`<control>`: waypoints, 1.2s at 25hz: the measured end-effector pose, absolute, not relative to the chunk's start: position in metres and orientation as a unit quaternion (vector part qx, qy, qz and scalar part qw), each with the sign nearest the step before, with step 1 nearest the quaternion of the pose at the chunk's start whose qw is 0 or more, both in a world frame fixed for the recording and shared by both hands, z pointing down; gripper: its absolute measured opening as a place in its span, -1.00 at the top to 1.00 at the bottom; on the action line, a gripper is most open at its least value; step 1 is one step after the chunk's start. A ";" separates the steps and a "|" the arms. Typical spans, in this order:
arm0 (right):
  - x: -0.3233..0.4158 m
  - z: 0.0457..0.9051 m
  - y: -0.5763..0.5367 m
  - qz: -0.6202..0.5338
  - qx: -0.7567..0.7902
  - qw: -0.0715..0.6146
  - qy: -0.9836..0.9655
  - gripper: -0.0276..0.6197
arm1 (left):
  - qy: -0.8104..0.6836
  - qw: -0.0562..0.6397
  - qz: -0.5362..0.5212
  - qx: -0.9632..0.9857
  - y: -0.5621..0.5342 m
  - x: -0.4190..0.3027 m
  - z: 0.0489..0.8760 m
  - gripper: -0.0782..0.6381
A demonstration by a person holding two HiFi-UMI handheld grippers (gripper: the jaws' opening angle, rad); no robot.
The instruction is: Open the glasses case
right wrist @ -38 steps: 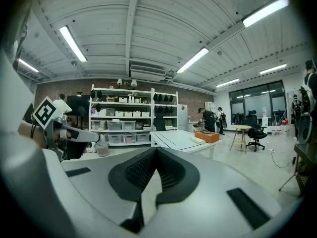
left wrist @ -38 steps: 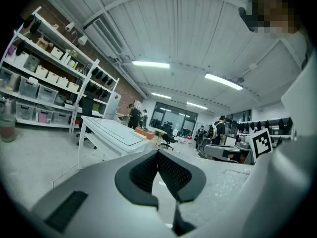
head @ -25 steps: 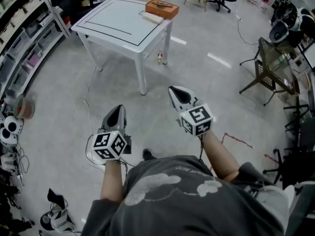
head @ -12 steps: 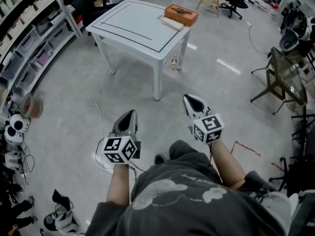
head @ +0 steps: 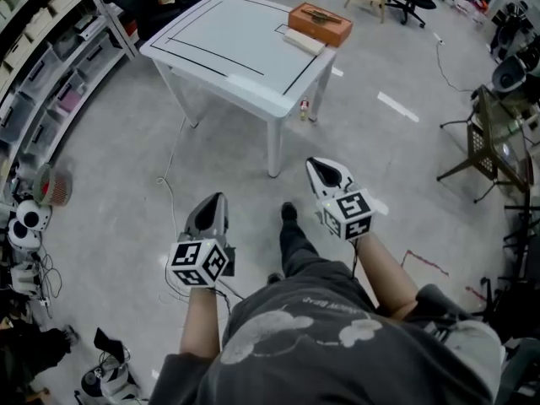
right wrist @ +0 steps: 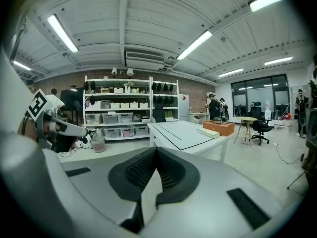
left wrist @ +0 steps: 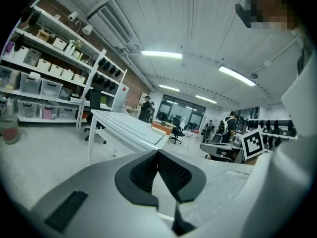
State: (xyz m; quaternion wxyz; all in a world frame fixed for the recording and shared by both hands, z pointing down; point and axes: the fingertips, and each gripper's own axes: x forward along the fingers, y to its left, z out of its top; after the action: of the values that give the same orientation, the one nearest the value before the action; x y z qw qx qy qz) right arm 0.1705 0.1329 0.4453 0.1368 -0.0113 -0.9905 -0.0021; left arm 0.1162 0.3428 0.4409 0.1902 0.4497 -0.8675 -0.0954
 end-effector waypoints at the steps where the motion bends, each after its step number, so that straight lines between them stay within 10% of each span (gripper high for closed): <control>1: 0.156 0.447 0.123 0.002 -0.012 0.137 -0.990 0.91 | -0.868 0.192 -0.094 0.448 0.334 0.103 0.442 0.77; 30: -0.071 0.464 -0.119 0.053 0.026 0.149 -0.987 0.91 | -0.855 0.196 -0.046 0.477 0.080 -0.138 0.425 0.77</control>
State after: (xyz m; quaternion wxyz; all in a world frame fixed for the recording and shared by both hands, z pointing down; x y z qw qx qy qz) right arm -0.0713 -0.1195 0.4641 0.1488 0.0257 -0.9871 0.0532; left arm -0.1382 0.0804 0.4247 0.1964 0.4771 -0.8554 -0.0459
